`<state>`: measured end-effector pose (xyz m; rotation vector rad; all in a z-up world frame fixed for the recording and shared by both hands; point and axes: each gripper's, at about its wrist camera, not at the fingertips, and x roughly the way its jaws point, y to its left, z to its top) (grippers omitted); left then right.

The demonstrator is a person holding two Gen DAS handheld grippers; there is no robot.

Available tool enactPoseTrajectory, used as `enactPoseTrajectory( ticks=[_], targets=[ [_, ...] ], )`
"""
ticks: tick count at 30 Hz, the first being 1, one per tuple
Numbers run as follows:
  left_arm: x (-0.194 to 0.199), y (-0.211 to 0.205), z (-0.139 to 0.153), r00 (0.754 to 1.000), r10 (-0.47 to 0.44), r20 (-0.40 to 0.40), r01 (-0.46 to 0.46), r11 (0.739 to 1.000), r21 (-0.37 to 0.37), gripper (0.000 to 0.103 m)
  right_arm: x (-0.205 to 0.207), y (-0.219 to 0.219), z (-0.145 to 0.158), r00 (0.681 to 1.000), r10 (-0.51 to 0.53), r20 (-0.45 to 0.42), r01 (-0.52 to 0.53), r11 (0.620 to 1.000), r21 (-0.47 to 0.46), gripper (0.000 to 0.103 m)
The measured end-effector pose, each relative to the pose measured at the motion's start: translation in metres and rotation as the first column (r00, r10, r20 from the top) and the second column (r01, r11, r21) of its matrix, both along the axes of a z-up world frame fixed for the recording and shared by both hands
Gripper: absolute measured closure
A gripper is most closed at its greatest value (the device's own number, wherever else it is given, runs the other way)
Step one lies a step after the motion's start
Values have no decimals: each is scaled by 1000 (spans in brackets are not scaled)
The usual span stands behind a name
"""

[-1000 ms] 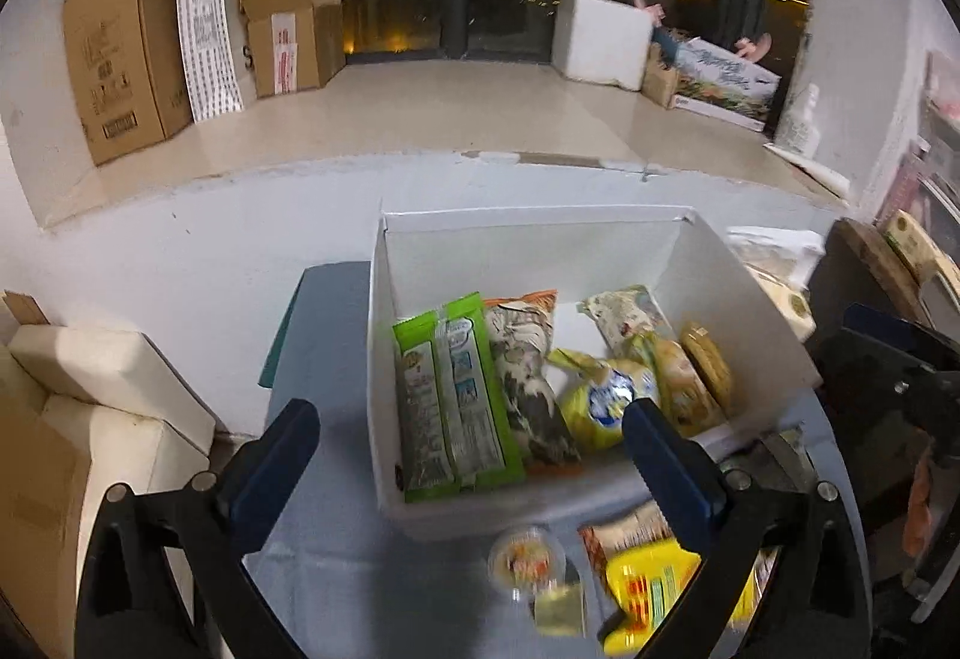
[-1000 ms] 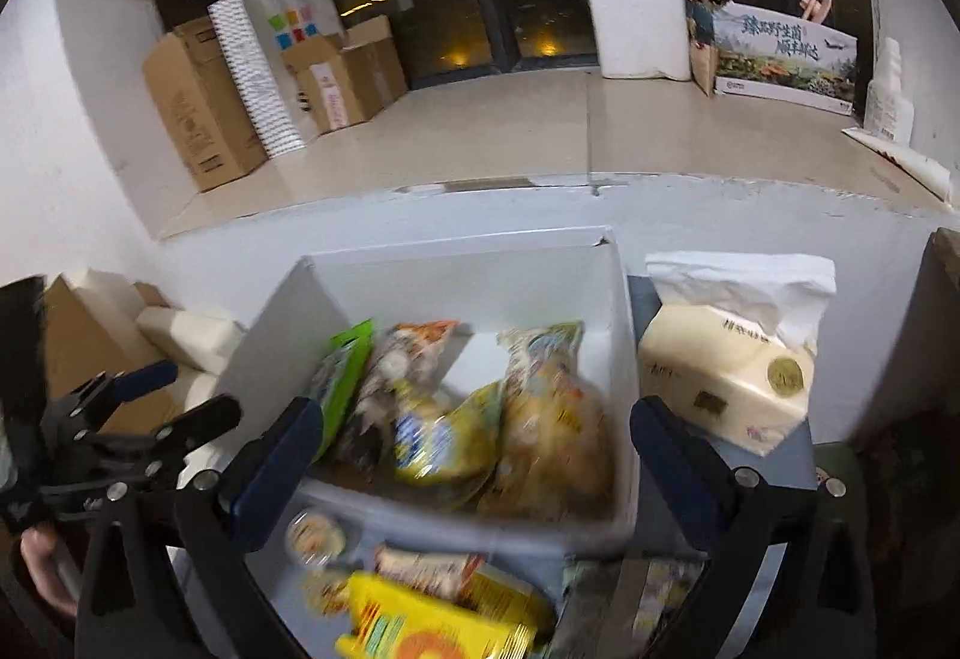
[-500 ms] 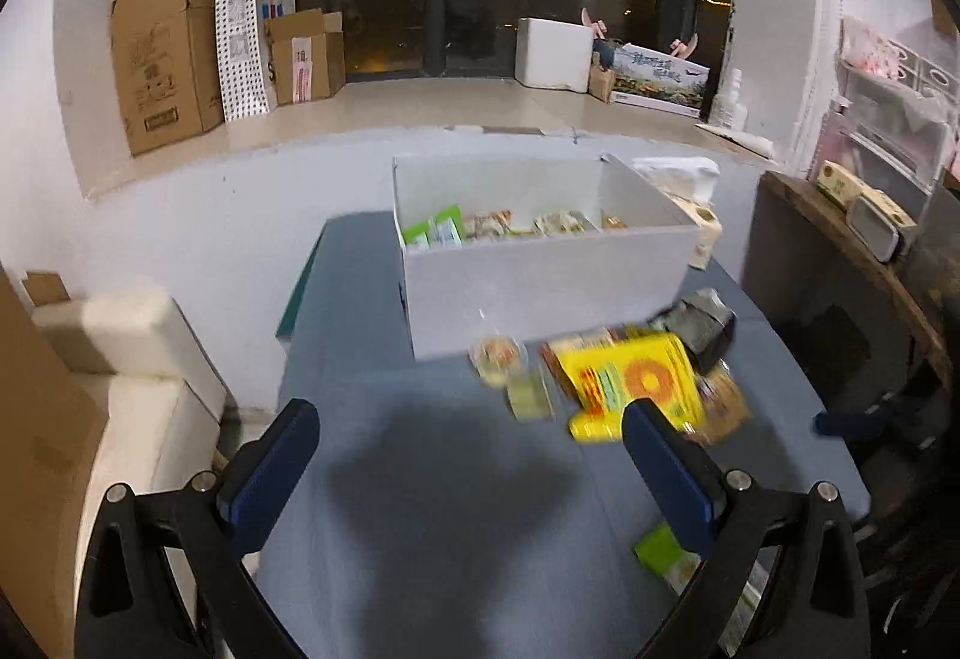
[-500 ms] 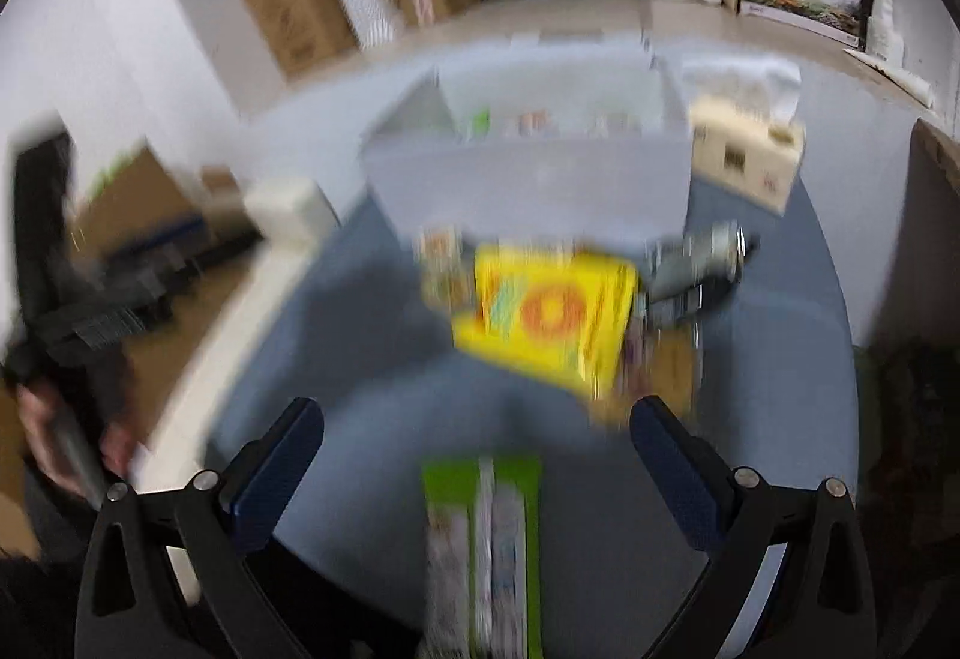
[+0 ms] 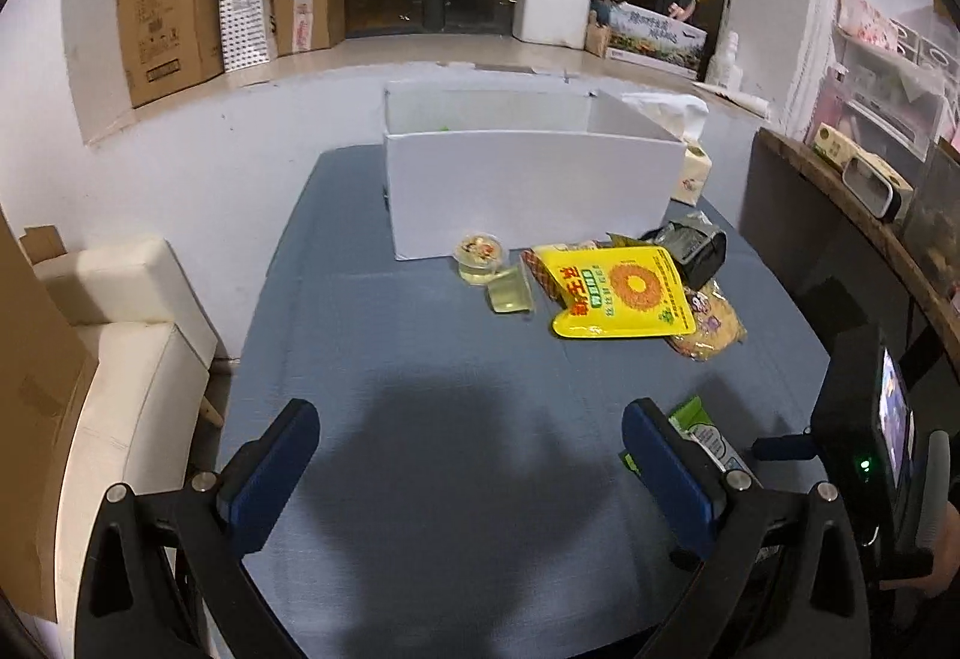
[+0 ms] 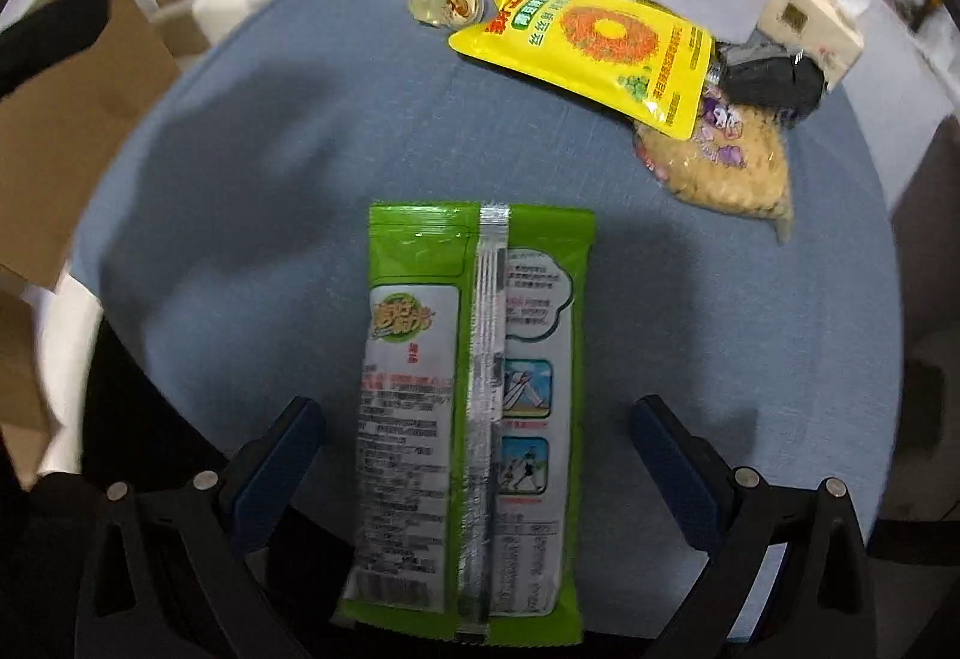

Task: Organize snacks
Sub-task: 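Grasp the yellow noodle pack with left gripper while right grasps green biscuit pack, drop both in box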

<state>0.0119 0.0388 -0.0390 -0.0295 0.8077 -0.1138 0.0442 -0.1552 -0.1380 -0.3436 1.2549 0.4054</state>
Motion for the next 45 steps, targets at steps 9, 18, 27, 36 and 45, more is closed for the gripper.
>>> enactPoseTrajectory(
  ticks=[9,18,27,36,45],
  targets=[
    [13,-20,-5,996,-87,-4,87,995,50,0,-3,-16,15,999,15,52,-20,996,92,39],
    [65,-70,-13,890,-455,-18,451,877,165,0,5,-94,60,982,-120,147,86,972,219,40],
    [126,-116,-32,666,-740,-92,741,641,199,0,-10,-148,71,965,-220,144,167,935,313,40],
    [166,-132,-58,519,-824,-230,854,488,179,0,-5,-170,66,952,-281,124,224,911,346,40],
    [176,-135,-68,603,-765,-227,795,549,260,42,-3,-174,66,950,-289,119,231,906,354,40]
  ],
)
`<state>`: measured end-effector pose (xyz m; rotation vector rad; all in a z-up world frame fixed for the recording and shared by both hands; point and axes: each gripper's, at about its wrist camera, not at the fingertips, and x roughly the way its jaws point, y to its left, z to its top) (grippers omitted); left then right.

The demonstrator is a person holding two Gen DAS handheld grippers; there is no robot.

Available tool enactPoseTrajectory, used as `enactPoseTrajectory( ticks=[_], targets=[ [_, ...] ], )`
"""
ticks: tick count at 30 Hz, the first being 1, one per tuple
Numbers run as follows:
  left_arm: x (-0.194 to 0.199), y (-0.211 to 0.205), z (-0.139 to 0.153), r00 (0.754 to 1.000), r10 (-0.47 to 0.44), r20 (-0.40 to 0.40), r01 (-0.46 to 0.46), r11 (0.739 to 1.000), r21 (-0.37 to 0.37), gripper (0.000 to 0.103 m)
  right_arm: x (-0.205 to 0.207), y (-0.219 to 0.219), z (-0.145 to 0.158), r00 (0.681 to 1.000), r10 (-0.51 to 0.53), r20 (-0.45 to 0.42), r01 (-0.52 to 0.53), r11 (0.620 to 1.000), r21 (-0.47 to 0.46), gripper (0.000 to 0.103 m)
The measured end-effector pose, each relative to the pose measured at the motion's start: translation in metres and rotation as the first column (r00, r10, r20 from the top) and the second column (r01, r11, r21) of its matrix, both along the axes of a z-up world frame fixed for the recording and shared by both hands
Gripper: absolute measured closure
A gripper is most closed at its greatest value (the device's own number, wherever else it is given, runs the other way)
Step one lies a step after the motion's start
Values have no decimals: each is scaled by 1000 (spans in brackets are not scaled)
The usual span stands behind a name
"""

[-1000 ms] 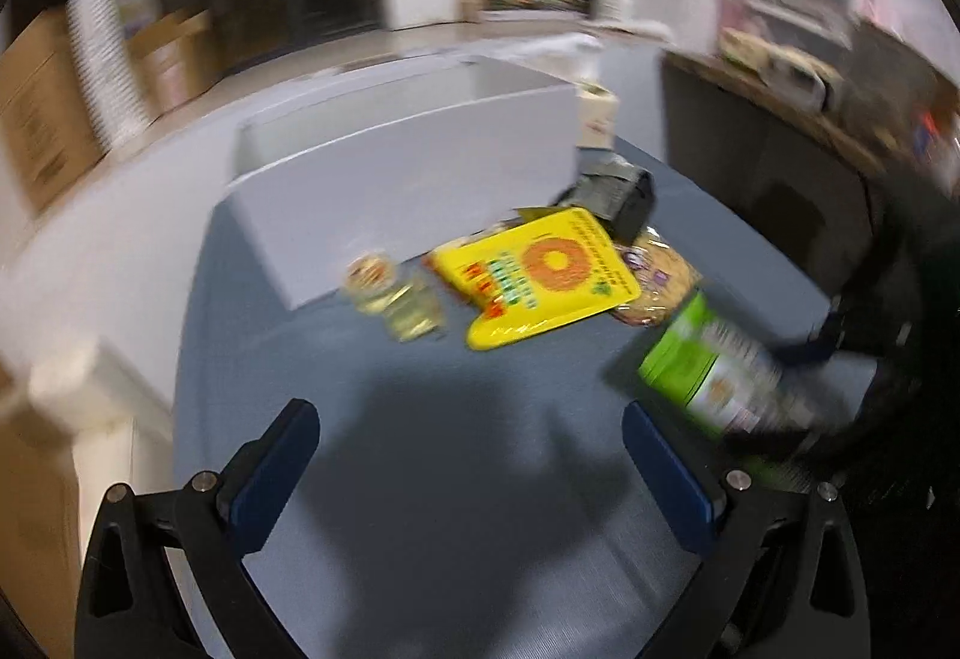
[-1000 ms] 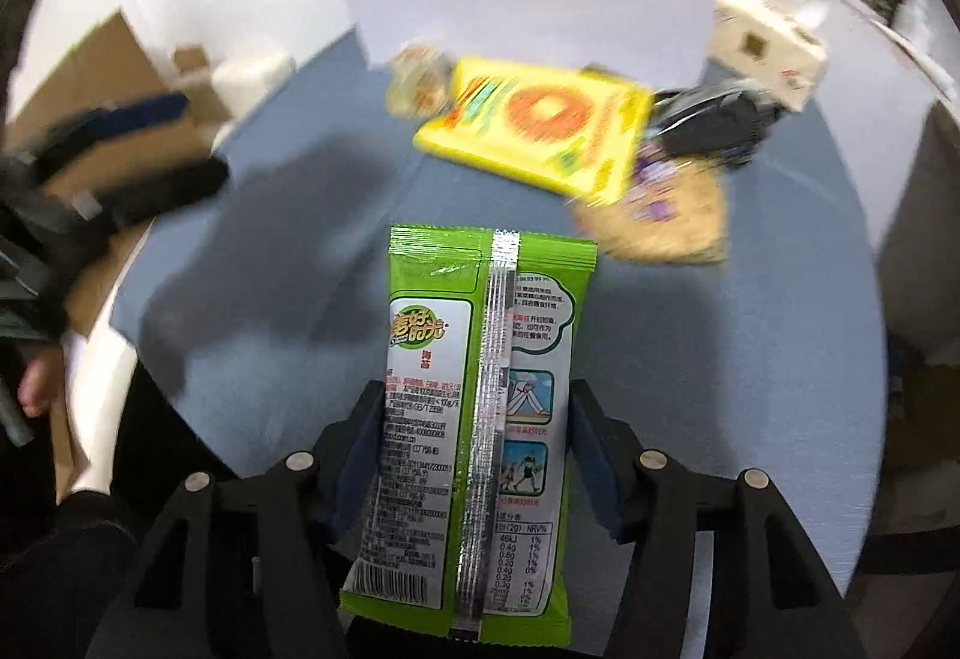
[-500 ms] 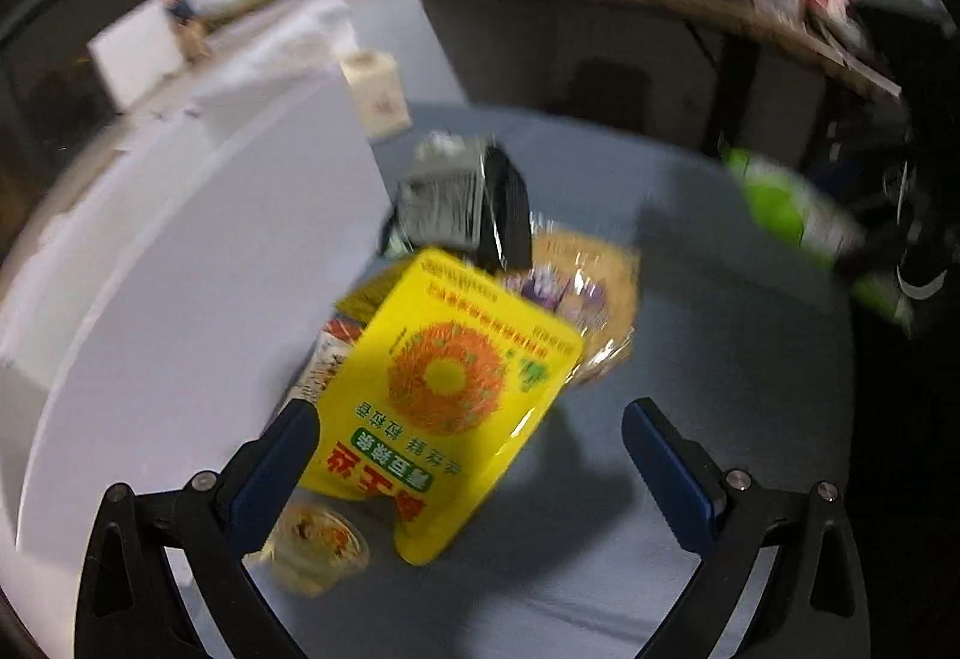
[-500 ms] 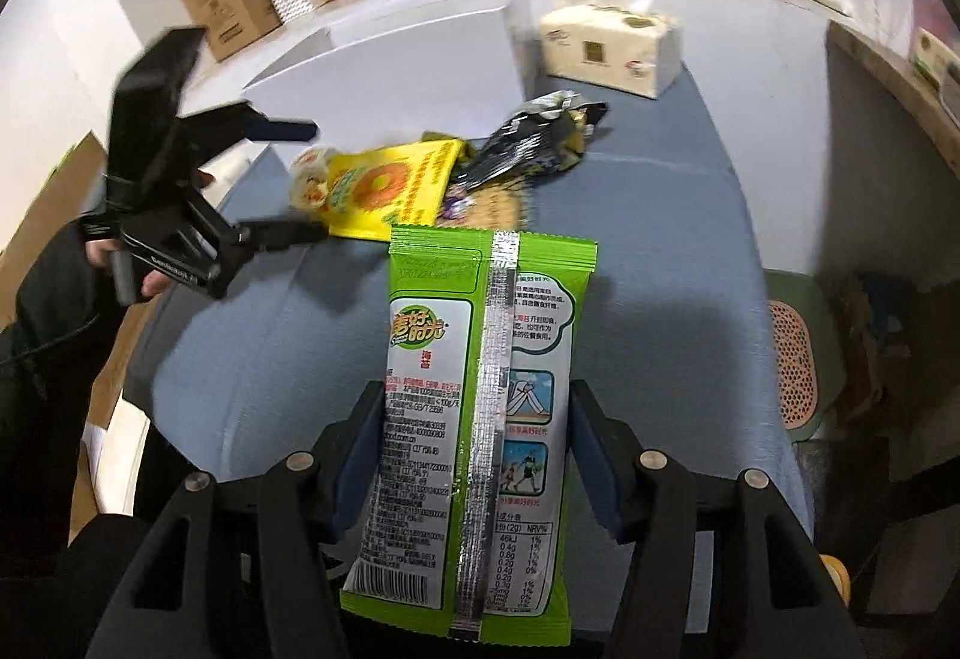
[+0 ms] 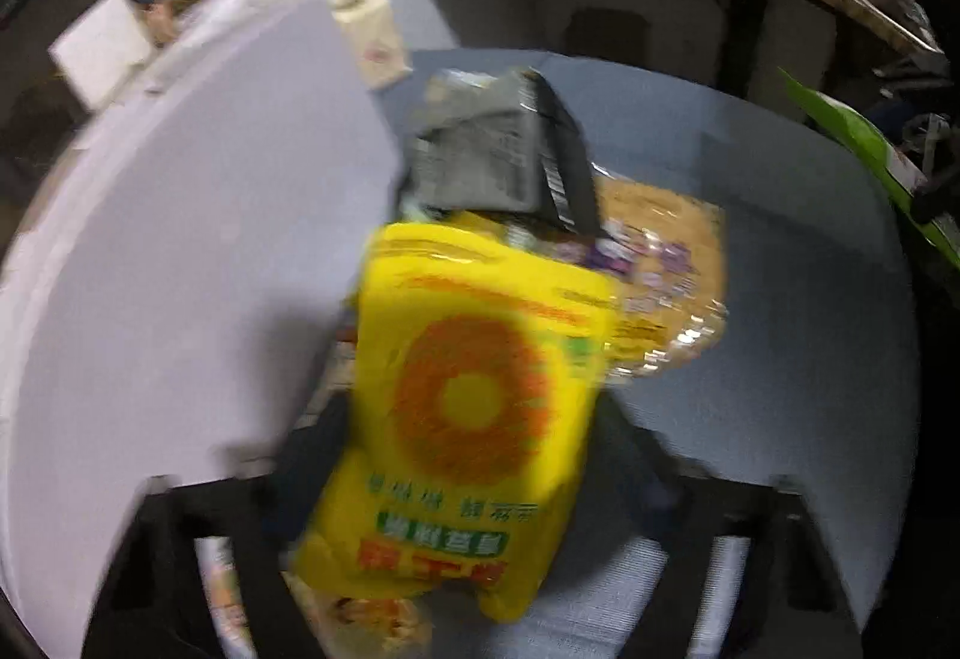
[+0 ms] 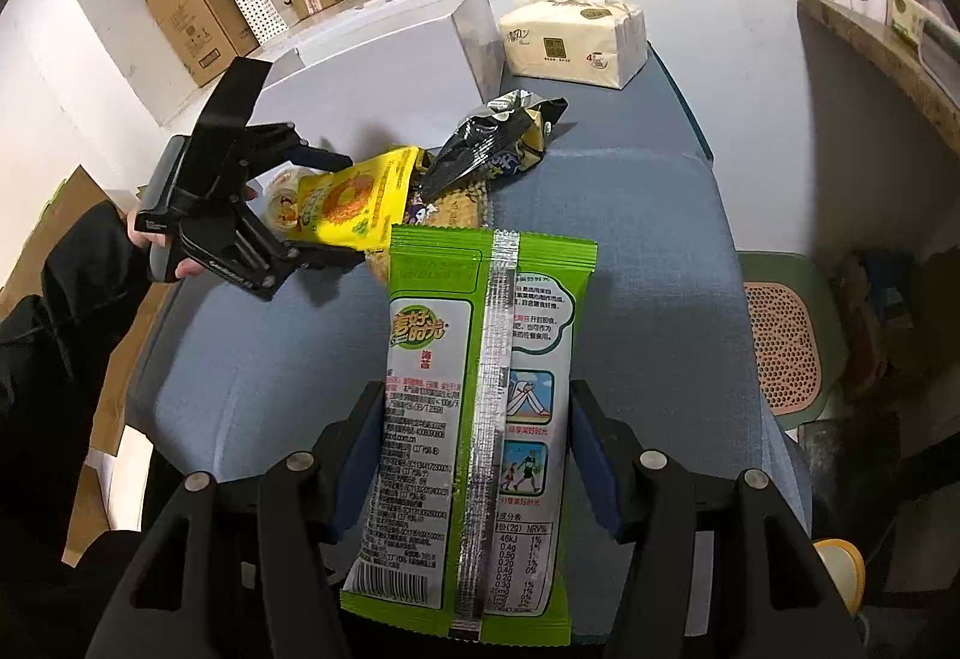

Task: Organize snacks
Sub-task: 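Grasp the yellow noodle pack with left gripper while right grasps green biscuit pack, drop both in box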

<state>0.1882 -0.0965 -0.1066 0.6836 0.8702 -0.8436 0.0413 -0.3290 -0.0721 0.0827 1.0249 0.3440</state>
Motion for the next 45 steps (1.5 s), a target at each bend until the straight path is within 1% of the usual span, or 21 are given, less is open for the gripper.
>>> enactPoseTrajectory(
  ticks=[2,6,9,11,13,15,16,18,19,20,23,26,28,32,33,38,40,41,42,44,45],
  targets=[
    [6,9,7,998,56,-29,-57,997,-42,46,1,0,0,1000,-3,1,3,1000,0,40],
    [-7,29,24,989,148,4,-146,982,-117,47,0,5,2,1000,10,6,-10,1000,8,40],
    [-25,44,45,966,257,9,-250,948,-198,47,2,11,4,1000,18,11,-18,1000,6,40],
    [-39,56,60,935,355,-5,-344,903,-256,47,5,15,7,999,20,25,-20,1000,15,40],
    [-53,66,74,892,449,-47,-440,841,-315,47,9,20,12,999,14,49,-16,999,35,40],
    [-63,67,84,848,526,-59,-511,784,-353,47,17,29,19,997,7,73,-11,999,51,40],
    [-66,68,90,825,563,-52,-539,757,-369,47,21,33,22,996,8,85,-12,999,53,40],
    [-68,77,101,792,609,-53,-577,716,-393,47,33,45,31,993,17,116,-24,998,59,39],
    [-68,83,106,769,636,-60,-599,686,-412,47,41,52,37,990,28,135,-36,998,60,40],
    [-63,86,111,756,651,-73,-613,664,-428,47,48,58,42,987,34,154,-44,997,61,40],
    [-55,103,125,709,698,-95,-655,603,-455,47,75,76,61,979,47,200,-63,995,72,40],
    [-34,119,140,682,721,-121,-671,551,-496,47,111,95,78,973,62,223,-81,994,73,39],
    [-12,127,152,661,741,-120,-684,528,-503,47,140,109,89,968,70,240,-86,995,55,39],
    [37,134,163,622,776,-102,-711,506,-489,46,199,129,99,964,63,258,-76,996,40,39],
    [45,136,164,613,785,-89,-718,507,-477,46,209,131,99,965,59,254,-71,997,36,39],
    [91,136,148,594,802,-65,-744,517,-424,45,265,143,93,972,42,230,-42,999,-5,38],
    [102,137,139,596,800,-73,-750,522,-407,39,279,143,89,974,31,225,-26,999,-23,36],
    [106,138,135,599,797,-78,-751,525,-402,26,284,142,88,973,19,228,-13,1000,-28,30],
    [109,138,130,604,792,-87,-751,529,-394,4,289,141,88,974,17,228,-10,999,-30,19],
    [108,140,125,601,794,-89,-751,524,-401,0,294,137,85,975,-7,224,14,999,-31,3],
    [108,140,123,614,783,-103,-746,532,-400,0,295,135,85,974,-8,225,13,1000,-21,0]
  ],
)
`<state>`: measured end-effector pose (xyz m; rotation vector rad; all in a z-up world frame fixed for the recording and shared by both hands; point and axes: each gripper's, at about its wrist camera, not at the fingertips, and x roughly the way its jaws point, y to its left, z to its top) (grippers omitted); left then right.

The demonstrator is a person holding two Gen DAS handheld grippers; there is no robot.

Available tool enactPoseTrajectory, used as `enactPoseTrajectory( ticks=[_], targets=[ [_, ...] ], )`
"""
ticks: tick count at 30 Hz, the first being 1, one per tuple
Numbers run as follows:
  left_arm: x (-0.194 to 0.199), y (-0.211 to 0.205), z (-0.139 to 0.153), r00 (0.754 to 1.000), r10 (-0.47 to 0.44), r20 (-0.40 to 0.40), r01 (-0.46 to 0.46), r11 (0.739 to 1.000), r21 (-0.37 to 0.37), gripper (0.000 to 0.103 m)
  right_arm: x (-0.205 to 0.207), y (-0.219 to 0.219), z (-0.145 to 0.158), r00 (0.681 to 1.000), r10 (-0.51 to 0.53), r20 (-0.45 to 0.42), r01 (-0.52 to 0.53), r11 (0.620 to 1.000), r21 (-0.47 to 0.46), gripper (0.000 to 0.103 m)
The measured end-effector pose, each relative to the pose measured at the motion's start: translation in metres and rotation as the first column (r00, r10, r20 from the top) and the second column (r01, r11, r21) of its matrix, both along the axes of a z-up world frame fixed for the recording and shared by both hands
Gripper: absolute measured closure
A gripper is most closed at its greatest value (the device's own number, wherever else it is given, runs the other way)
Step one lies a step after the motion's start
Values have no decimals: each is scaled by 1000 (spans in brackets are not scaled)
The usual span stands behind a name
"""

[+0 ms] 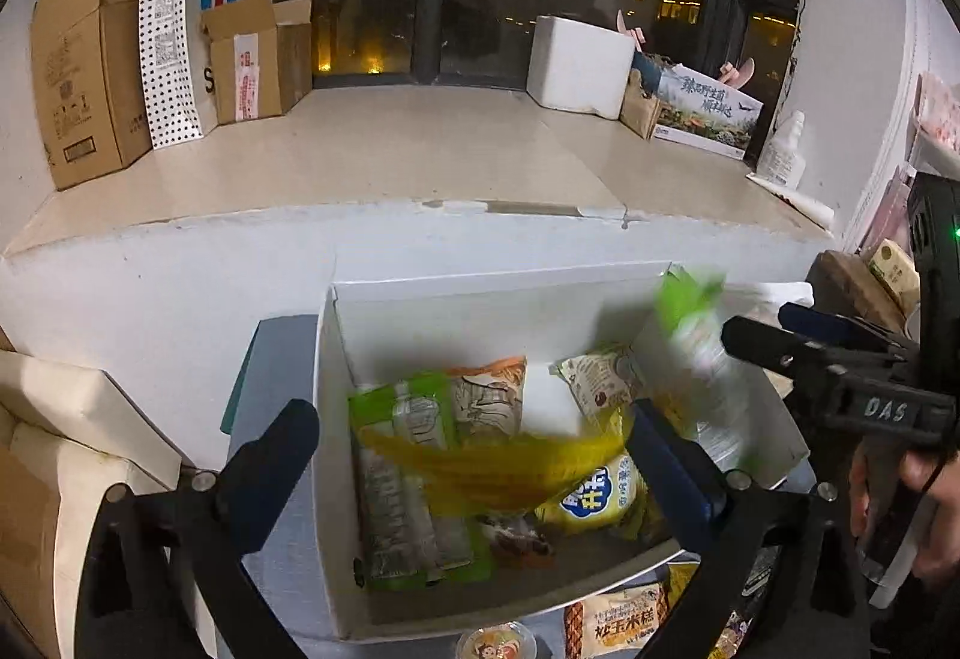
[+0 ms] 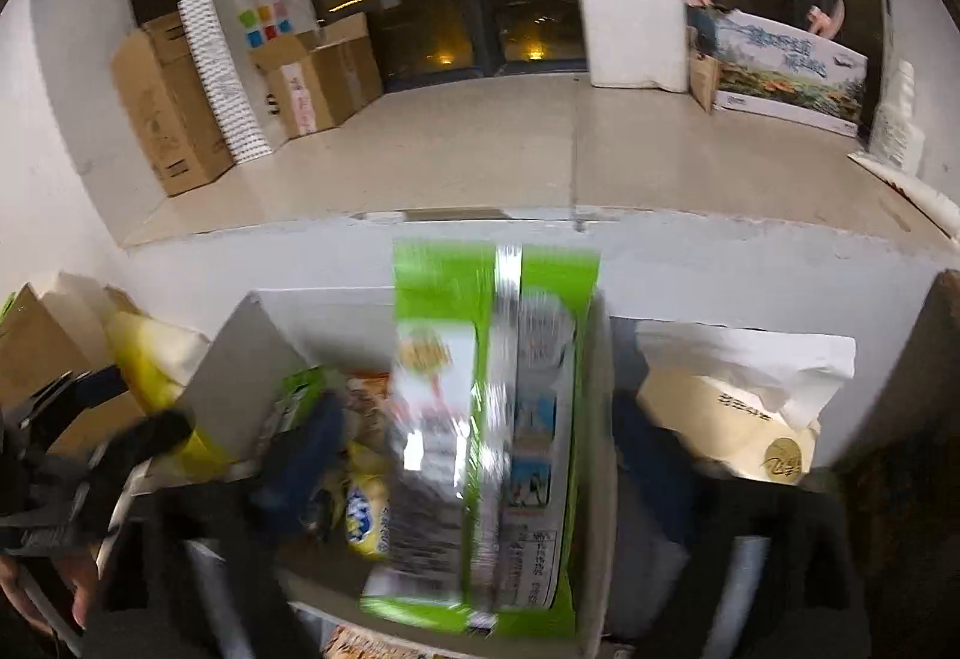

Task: Organize snacks
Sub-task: 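Grasp the yellow noodle pack with left gripper while right grasps green biscuit pack, drop both in box, then grasp the dark snack bag with right gripper while left grasps the jelly cup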

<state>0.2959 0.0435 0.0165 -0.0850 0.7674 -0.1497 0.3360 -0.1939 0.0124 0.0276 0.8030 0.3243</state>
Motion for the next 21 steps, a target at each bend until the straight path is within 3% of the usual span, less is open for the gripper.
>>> enactPoseTrajectory(
  ticks=[9,16,21],
  targets=[
    [-33,-5,14,998,-25,49,24,999,22,0,-25,-17,10,1000,0,30,-2,997,75,0],
    [-111,2,27,993,-60,104,60,998,-4,0,-99,-45,24,992,13,126,-27,994,107,0],
    [-174,7,20,990,-53,129,58,997,-40,0,-157,-74,-2,997,6,82,-18,989,144,0]
  ],
)
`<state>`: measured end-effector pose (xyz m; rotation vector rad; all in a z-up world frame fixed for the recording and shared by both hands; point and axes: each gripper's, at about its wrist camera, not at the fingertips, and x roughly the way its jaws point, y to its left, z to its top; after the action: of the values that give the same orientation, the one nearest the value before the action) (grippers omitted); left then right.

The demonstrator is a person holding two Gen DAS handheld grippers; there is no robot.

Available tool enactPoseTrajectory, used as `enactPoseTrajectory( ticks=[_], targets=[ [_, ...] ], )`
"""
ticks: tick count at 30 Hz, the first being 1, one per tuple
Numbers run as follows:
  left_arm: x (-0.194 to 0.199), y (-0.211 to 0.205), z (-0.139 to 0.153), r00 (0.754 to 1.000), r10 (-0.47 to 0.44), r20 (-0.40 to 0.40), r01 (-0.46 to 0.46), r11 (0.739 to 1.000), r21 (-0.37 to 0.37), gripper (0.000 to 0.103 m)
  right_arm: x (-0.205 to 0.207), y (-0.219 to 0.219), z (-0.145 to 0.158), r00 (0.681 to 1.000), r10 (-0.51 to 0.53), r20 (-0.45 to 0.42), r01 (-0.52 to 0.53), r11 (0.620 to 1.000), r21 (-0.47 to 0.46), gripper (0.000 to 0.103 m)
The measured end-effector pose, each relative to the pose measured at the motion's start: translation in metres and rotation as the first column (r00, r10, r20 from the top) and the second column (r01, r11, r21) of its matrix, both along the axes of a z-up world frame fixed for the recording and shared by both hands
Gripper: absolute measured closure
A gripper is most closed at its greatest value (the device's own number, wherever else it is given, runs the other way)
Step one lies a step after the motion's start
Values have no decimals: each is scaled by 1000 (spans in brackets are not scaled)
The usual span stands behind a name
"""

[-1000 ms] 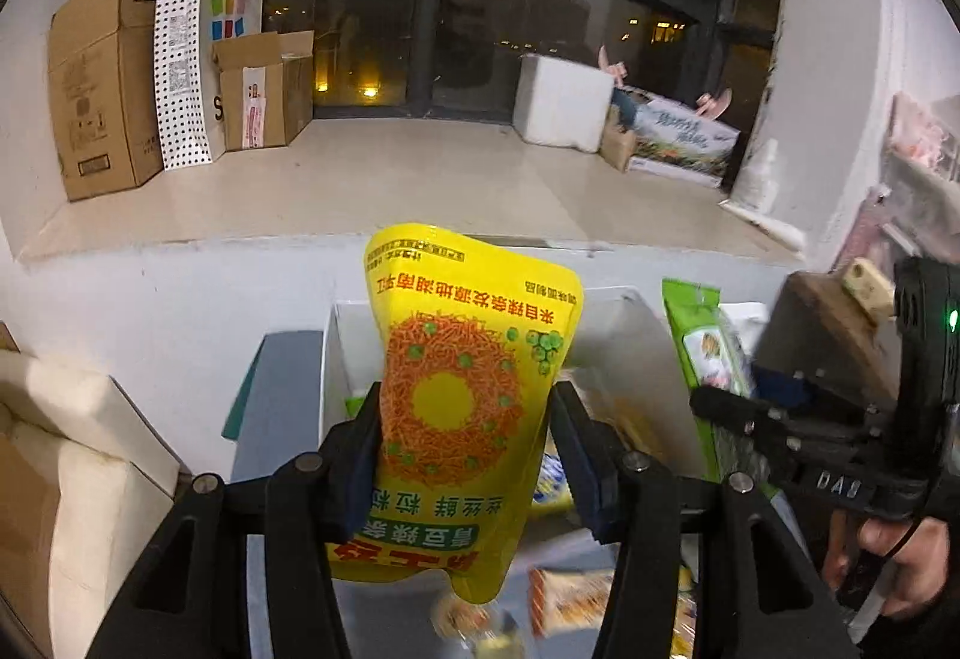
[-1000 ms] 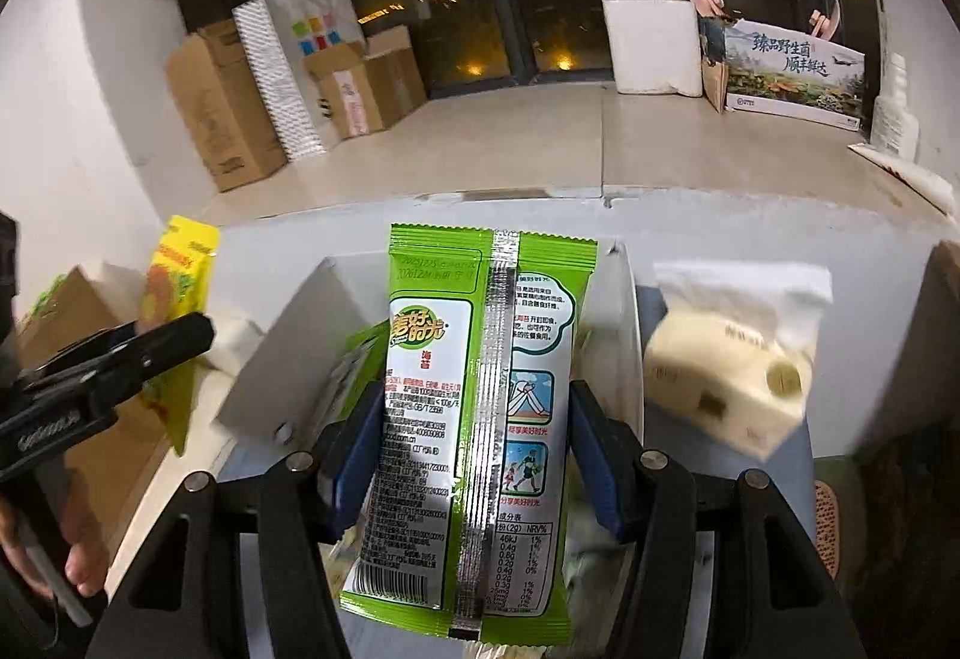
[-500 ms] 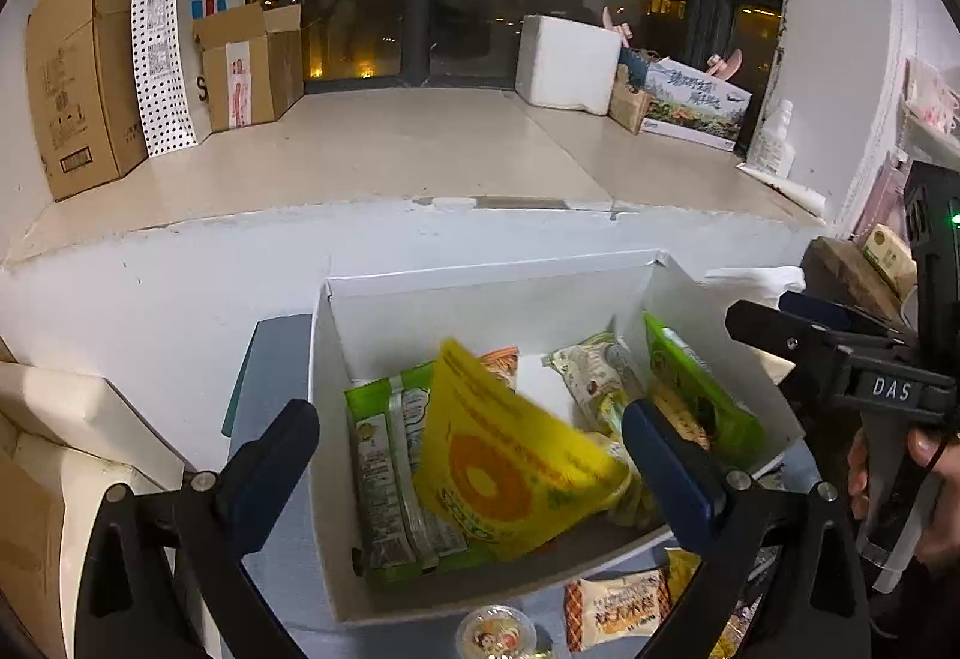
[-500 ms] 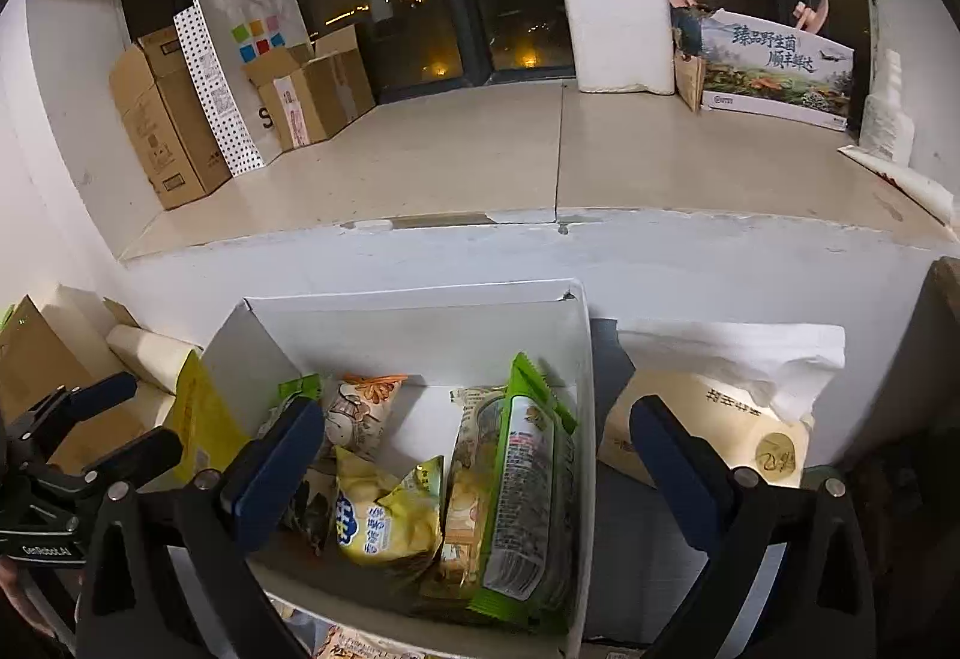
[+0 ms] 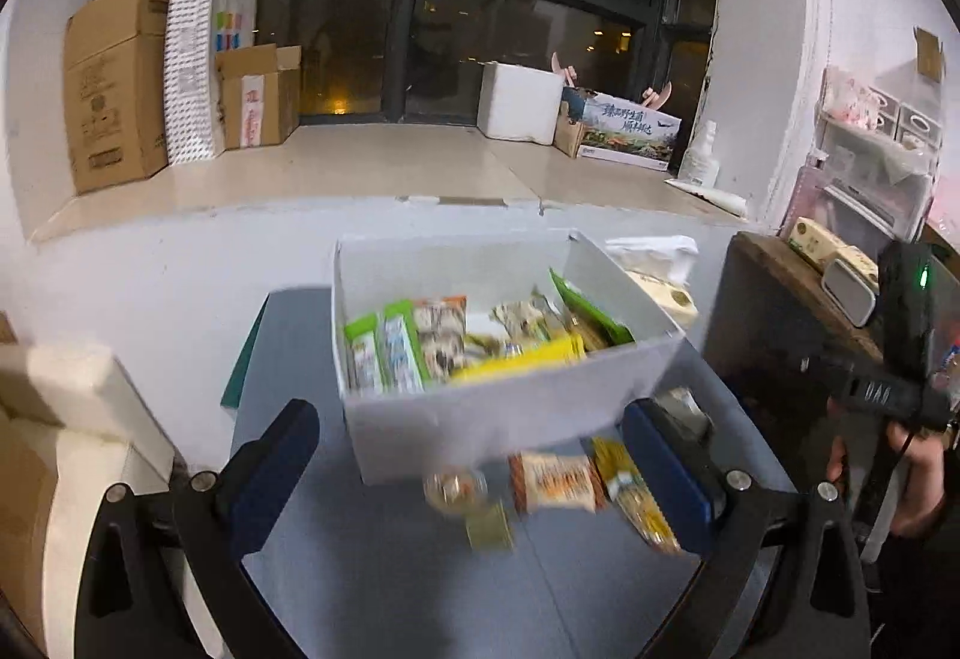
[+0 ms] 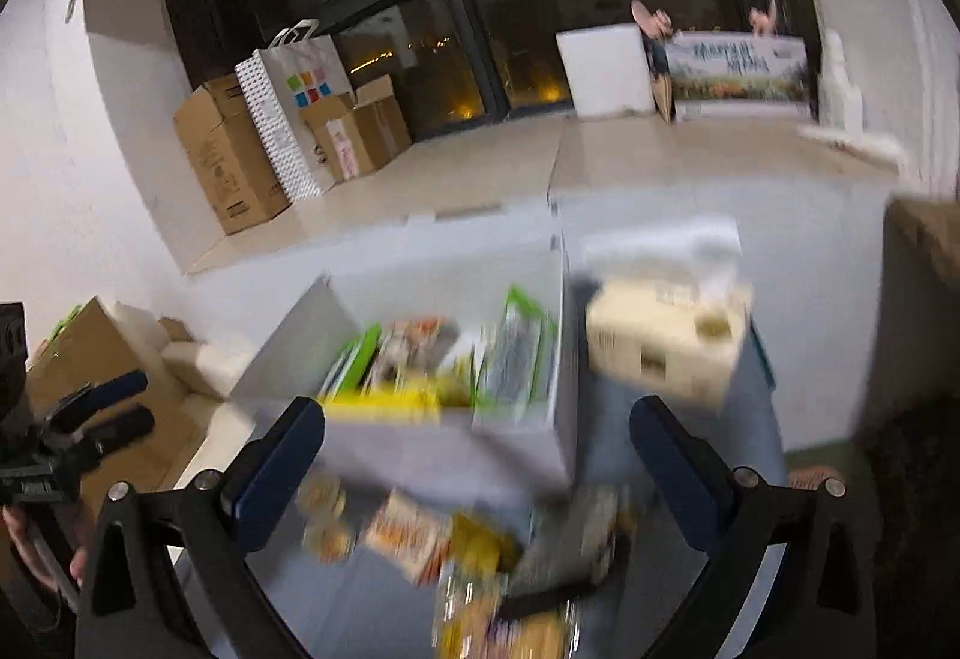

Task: Organize snacks
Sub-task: 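Grasp the dark snack bag with right gripper while left grasps the jelly cup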

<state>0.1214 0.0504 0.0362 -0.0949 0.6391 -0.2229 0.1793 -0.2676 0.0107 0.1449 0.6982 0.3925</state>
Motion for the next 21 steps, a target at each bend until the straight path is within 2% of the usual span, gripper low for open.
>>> enactPoseTrajectory(
  ticks=[4,9,15,21],
  targets=[
    [-39,4,-17,1000,7,-13,-7,999,-51,0,-38,-16,-37,997,-40,-72,40,999,-12,0],
    [-61,4,-35,999,13,-47,-17,997,-78,0,-43,-23,-74,983,-92,-158,91,996,-10,0],
    [-68,-6,-54,997,20,-77,-22,999,-26,0,-2,-20,-98,968,-155,-199,145,987,-67,0],
    [-63,-21,-71,993,5,-116,-3,1000,18,0,51,-13,-117,938,-188,-292,172,982,-80,0]
  ],
)
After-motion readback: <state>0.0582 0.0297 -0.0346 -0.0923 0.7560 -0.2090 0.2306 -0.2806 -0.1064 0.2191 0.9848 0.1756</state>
